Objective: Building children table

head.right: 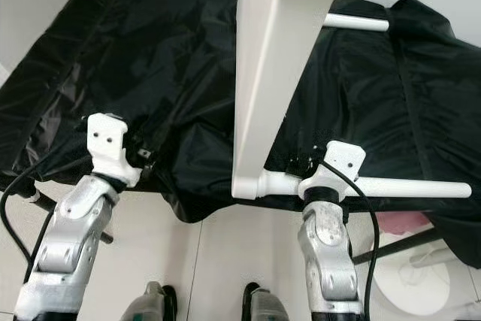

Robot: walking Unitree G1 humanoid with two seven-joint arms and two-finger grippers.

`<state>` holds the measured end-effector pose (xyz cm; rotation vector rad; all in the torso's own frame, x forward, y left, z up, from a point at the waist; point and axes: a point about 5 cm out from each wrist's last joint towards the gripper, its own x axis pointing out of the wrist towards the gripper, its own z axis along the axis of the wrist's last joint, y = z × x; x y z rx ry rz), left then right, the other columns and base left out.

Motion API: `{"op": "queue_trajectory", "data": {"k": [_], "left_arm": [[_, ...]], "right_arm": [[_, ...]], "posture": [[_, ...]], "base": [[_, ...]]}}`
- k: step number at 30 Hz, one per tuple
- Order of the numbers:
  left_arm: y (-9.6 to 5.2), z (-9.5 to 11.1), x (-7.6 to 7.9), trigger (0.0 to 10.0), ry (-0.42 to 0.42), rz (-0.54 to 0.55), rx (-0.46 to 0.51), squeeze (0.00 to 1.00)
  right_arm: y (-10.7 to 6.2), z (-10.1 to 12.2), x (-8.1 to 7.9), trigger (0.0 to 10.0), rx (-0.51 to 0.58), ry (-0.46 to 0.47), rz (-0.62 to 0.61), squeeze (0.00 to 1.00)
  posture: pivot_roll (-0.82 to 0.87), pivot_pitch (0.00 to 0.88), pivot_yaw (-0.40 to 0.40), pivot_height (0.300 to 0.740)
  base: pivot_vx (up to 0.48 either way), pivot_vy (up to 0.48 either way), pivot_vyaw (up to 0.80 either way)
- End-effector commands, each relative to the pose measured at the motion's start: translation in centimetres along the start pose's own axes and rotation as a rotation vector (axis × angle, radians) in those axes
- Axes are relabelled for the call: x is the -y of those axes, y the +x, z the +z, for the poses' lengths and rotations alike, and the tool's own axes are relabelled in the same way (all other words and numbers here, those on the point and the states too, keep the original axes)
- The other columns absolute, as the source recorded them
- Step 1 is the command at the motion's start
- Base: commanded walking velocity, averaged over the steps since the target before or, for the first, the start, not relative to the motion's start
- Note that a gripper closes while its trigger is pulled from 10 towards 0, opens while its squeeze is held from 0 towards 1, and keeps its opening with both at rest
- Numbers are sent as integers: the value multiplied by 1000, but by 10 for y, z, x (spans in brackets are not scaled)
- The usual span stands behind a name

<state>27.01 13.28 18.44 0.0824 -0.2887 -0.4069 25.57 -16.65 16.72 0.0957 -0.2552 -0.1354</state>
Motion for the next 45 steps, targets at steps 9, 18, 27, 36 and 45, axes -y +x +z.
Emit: {"op": "queue_trajectory", "data": {"k": [9,18,27,36,45], "left_arm": [[-22,-2,30,10000,77,-270,-36,0],[-26,-26,26,10000,103,-220,-187,0],[-13,-14,1,10000,45,-45,-138,0],[13,-8,-39,10000,86,82,-96,0],[22,-67,-53,10000,-3,123,-358,0]], "right_arm": [[-10,-3,-11,10000,-20,8,252,0],[-10,-8,-14,10000,-39,15,279,0],[-12,-8,-18,10000,-41,37,275,0],[-5,-7,-26,10000,-29,62,268,0],[-6,-8,-30,10000,-38,57,283,0]], "posture": [[60,194,-43,740],[60,201,-39,740],[60,210,-37,740],[56,231,-39,740],[46,263,-24,740]], "base": [[0,0,0],[0,0,0],[0,0,0],[0,0,0],[0,0,0]]}}
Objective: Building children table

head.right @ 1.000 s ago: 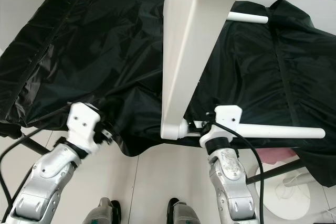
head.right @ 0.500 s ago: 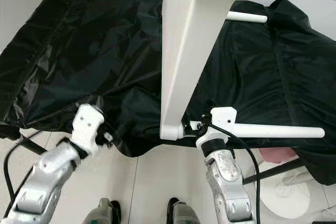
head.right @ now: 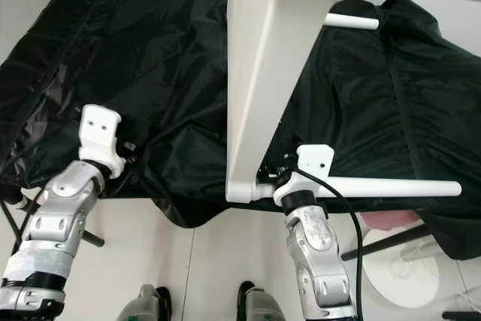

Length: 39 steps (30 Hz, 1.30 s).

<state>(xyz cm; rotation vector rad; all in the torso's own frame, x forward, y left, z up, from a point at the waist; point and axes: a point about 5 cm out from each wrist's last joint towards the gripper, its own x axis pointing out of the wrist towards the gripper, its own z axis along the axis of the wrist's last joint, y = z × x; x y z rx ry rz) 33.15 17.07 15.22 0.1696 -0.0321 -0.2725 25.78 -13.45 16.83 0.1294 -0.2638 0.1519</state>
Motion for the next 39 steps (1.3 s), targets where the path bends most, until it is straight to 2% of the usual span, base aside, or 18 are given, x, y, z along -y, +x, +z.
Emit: {"op": "queue_trajectory", "data": {"k": [1,8,11,15,16,17,19,20,21,23,24,27,29,31,34,35,37,39], "left_arm": [[-3,-19,1,10000,-50,2,-86,0],[-14,-32,10,10000,-46,-65,-137,0],[-36,-35,24,10000,-37,-181,-139,0],[-45,-37,31,10000,-37,-234,-144,0],[-66,-42,40,10000,-18,-335,-164,0],[-66,-42,40,10000,-18,-335,-164,0],[-104,-49,48,10000,42,-515,-211,0],[-104,-49,48,10000,42,-515,-211,0],[-118,-48,47,10000,60,-584,-231,0],[-118,-48,47,10000,60,-584,-231,0],[-124,-43,38,10000,86,-620,-235,0],[-117,-30,24,10000,108,-586,-203,0],[-99,-5,6,10000,122,-495,-121,0],[-99,-5,6,10000,122,-495,-121,0],[-82,12,2,10000,113,-426,-42,0],[-82,12,2,10000,113,-426,-42,0],[-68,36,15,10000,37,-397,90,0],[-69,46,34,10000,17,-438,153,0]], "right_arm": [[-4,-6,1,10000,-32,-9,2,0],[-7,-6,7,10000,-41,-28,-2,0],[-5,-6,8,10000,-40,-40,6,0],[-4,-6,9,10000,-39,-45,12,0],[-3,-6,10,10000,-40,-51,19,0],[-3,-6,10,10000,-40,-51,19,0],[0,-6,11,10000,-39,-59,31,0],[0,-6,11,10000,-39,-59,31,0],[1,-6,11,10000,-39,-60,36,0],[1,-6,11,10000,-39,-60,36,0],[3,-6,10,10000,-38,-61,42,0],[4,-7,9,10000,-38,-60,51,0],[6,-8,8,10000,-37,-58,62,0],[6,-8,8,10000,-37,-58,62,0],[8,-8,6,10000,-35,-57,68,0],[8,-8,6,10000,-35,-57,68,0],[8,-8,6,10000,-30,-56,68,0],[8,-8,5,10000,-28,-54,63,0]], "posture": [[46,263,-24,740],[44,263,-17,740],[53,263,-15,740],[57,263,-15,740],[64,262,-19,740],[64,262,-19,740],[74,260,-28,740],[74,260,-28,740],[75,260,-29,740],[75,260,-29,740],[80,258,-36,740],[86,256,-38,740],[88,253,-41,740],[88,253,-41,740],[85,249,-38,740],[85,249,-38,740],[79,248,-35,740],[75,247,-32,740]], "base": [[0,0,0],[0,0,0],[0,0,0],[0,0,0],[0,0,0],[0,0,0],[0,0,0],[0,0,0],[0,0,0],[0,0,0],[0,0,0],[0,0,0],[0,0,0],[0,0,0],[0,0,0],[0,0,0],[0,0,0],[0,0,0]]}}
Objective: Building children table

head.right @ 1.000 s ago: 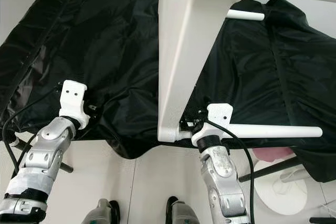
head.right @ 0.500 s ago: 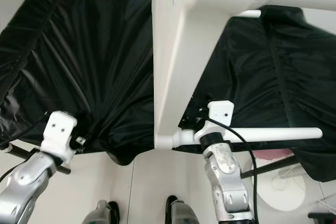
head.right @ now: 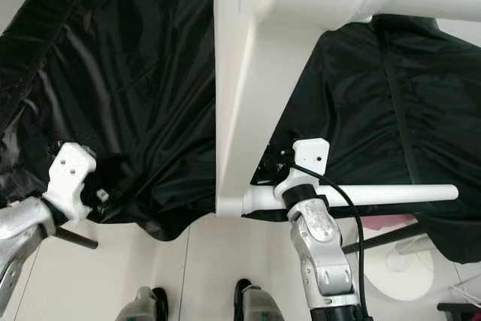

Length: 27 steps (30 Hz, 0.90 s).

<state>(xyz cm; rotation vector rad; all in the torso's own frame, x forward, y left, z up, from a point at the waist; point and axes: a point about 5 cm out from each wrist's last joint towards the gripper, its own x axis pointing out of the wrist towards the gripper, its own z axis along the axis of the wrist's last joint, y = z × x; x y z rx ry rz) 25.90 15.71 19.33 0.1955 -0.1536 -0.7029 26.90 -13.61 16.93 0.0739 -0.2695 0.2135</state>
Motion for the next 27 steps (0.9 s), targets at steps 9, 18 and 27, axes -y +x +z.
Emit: {"op": "queue_trajectory", "data": {"k": [9,18,27], "left_arm": [[-4,-2,44,10000,-104,-231,6,0],[-22,-45,64,10000,-42,-342,-222,0],[-21,-64,69,10000,-1,-311,-335,0]], "right_arm": [[-3,-8,1,10000,-25,-2,-13,0],[-1,-8,3,10000,-23,-4,-17,0],[0,-8,2,10000,-21,-4,-15,0]], "posture": [[75,250,-26,740],[83,254,-25,740],[84,259,-25,740]], "base": [[0,0,0],[0,0,0],[0,0,0]]}}
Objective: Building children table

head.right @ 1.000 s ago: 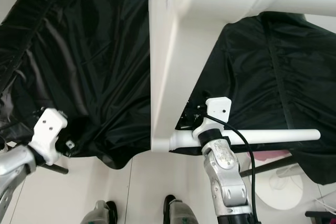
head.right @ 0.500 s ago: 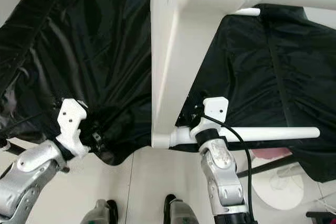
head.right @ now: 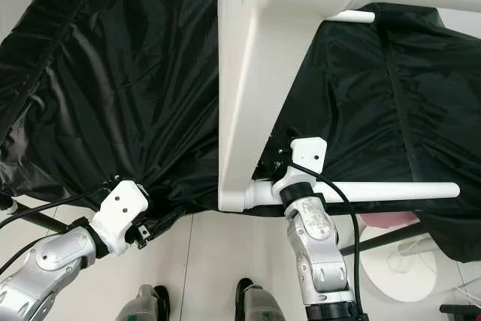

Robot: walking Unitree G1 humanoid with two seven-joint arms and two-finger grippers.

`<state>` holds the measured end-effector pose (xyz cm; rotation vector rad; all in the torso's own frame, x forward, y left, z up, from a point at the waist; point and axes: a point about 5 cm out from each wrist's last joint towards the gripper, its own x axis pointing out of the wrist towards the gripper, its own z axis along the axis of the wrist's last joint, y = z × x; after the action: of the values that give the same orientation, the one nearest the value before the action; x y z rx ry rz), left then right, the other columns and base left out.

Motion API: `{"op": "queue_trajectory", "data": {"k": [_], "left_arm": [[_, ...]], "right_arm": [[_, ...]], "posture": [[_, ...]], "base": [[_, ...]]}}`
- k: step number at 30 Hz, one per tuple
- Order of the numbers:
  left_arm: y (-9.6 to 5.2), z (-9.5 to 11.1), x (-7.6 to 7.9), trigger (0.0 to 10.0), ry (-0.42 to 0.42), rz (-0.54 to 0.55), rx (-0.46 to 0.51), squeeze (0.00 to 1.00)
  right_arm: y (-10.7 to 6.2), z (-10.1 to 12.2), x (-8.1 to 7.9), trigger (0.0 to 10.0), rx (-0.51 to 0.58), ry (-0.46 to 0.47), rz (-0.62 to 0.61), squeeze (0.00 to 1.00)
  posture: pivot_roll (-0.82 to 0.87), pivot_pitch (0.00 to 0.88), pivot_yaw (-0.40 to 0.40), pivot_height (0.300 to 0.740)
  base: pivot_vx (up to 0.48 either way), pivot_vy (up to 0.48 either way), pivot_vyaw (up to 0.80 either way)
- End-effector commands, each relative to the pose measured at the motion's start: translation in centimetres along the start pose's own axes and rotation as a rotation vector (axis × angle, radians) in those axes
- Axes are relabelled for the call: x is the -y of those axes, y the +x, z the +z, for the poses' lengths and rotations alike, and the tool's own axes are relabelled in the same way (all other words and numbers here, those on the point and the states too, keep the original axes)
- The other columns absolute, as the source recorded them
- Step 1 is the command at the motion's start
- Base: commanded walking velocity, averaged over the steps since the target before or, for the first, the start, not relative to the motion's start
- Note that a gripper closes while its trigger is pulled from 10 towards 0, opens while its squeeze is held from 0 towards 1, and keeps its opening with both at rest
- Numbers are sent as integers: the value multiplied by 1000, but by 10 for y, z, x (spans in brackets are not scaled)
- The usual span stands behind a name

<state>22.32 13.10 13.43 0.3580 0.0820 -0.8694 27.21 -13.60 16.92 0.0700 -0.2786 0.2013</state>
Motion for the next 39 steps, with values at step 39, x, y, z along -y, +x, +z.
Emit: {"op": "queue_trajectory", "data": {"k": [39], "left_arm": [[-29,43,-10,10000,-12,-115,157,0]], "right_arm": [[-35,-3,19,10000,-62,63,63,0]], "posture": [[94,210,-45,740]], "base": [[0,0,0]]}}
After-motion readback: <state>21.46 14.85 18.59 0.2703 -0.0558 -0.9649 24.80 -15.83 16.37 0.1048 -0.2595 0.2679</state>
